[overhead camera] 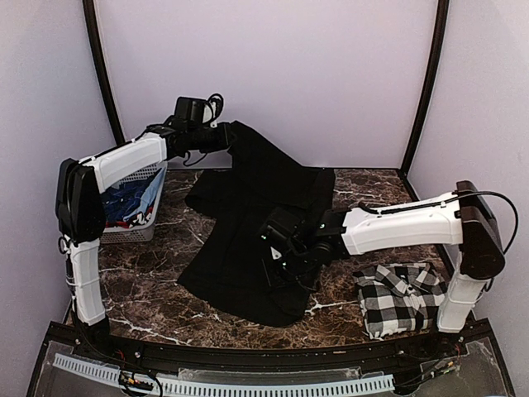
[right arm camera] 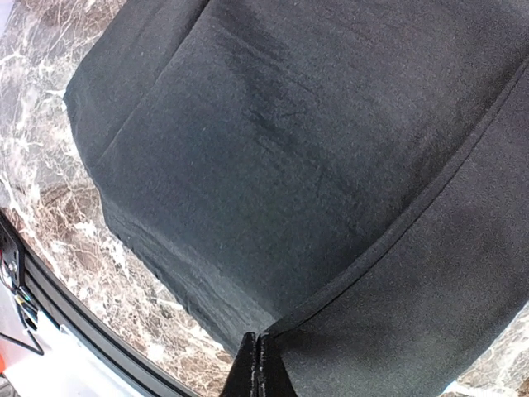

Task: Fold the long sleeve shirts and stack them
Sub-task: Fold the corner of the shirt at the center of the board.

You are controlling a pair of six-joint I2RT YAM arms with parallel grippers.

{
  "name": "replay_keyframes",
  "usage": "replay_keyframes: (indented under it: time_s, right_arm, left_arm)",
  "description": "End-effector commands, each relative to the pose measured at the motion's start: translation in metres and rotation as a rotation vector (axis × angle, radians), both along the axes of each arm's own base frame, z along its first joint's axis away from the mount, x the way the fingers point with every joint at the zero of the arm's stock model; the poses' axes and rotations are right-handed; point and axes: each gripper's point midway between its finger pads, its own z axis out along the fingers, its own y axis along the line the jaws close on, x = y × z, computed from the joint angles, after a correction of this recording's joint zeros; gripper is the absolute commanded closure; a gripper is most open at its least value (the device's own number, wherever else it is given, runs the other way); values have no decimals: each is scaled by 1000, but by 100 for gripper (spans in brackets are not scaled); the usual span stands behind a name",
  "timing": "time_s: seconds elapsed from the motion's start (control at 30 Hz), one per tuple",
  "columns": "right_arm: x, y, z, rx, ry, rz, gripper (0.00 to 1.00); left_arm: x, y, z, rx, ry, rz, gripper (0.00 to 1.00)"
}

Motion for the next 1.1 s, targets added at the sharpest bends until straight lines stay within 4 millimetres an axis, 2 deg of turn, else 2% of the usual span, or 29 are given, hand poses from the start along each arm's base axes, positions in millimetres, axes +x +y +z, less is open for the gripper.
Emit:
replay_keyframes:
  time_s: [0.0,0.13,0.53,0.73,0.9,1.07]
  right_arm:
    - [-14,0,4,20,5,44,100]
    - [-22,-2,0,21,28,58,100]
    - [-29,0,-4,47,49,82,100]
    - [-37,-6,-10,43,72,101,100]
    - [-37,-4,-11,51,73,103,100]
    - [-39,-5,-16,47,80,110,100]
  left_arm:
    - [-12,15,50,-14,-113,38,100]
    - [-14,19,41,2,-95,47,100]
    - [-17,14,24,10,-49,20,100]
    - [-20,16,28,10,-50,22,100]
    - [-22,19,40,2,-70,30,100]
    - [-23,21,37,13,-61,40,100]
